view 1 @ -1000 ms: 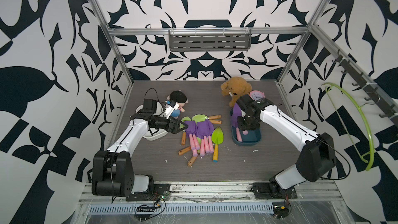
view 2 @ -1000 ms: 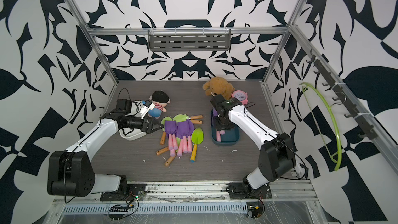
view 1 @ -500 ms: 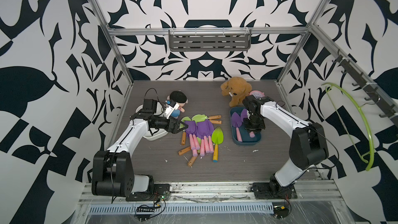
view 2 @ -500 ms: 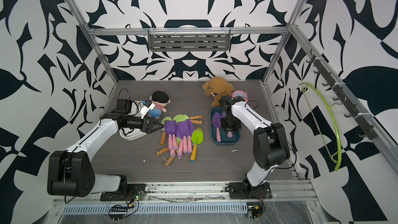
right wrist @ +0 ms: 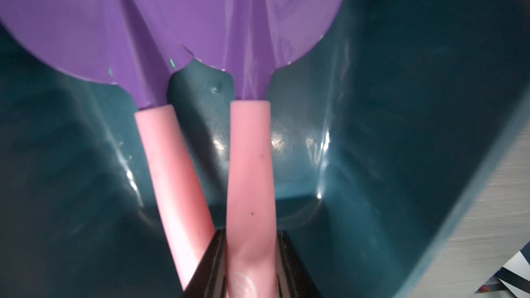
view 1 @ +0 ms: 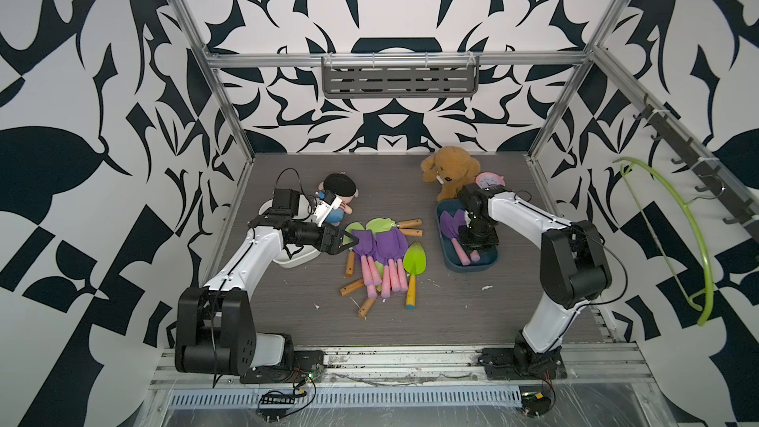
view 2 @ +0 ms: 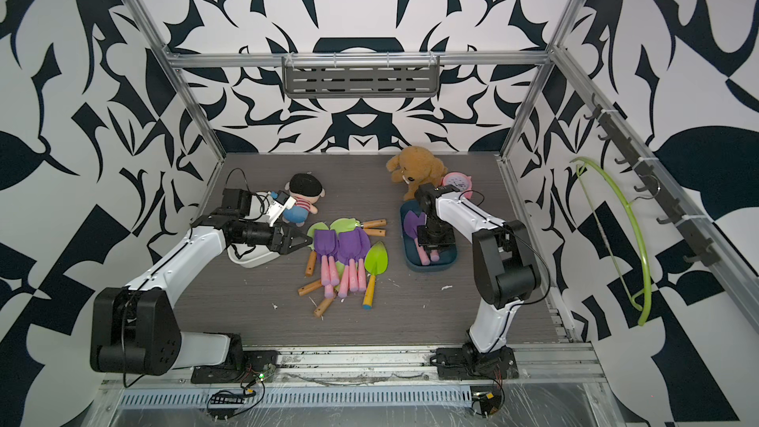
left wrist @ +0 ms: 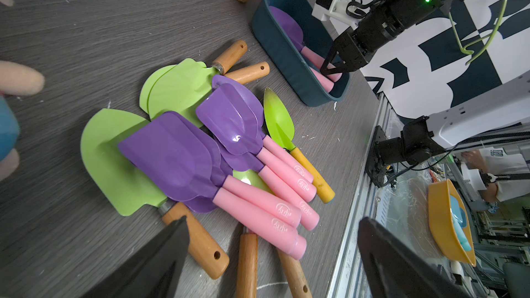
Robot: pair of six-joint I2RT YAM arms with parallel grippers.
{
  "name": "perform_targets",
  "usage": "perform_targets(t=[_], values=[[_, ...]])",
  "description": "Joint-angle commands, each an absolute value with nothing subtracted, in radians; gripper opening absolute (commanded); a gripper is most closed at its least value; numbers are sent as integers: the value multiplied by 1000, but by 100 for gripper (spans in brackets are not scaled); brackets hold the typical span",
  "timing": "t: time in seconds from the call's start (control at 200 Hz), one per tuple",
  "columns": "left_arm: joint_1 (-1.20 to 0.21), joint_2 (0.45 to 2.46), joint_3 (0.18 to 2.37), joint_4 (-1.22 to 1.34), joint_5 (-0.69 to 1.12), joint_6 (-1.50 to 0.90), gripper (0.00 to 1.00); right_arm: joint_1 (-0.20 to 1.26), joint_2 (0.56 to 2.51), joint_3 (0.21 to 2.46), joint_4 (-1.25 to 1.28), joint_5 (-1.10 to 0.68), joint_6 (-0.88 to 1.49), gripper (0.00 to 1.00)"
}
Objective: Sort the small shovels by color and place them into the storage box
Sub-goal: Place the shovel in the storage box.
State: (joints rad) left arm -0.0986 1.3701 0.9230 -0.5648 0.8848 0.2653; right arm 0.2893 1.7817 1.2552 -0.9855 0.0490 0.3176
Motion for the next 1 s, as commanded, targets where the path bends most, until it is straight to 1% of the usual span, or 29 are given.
perform_targets(t=[0.0,0.13,0.535,0.815,0.995], values=[[-98,1376,908,-576,890,281,99,285,1773,1259,-981,90,317,25],[-97,1379,910,-579,887,282,99,283,1777,1262,-984,108,317,30],[-98,1375,909,-588,882,292,99,284,1823,1325,-1008,138,298,39],[-96,1370,907,-590,878,297,99,283,1853,1339,-977,94,292,39],[-96,1368,907,-594,877,300,99,282,1869,1334,-968,128,299,33]])
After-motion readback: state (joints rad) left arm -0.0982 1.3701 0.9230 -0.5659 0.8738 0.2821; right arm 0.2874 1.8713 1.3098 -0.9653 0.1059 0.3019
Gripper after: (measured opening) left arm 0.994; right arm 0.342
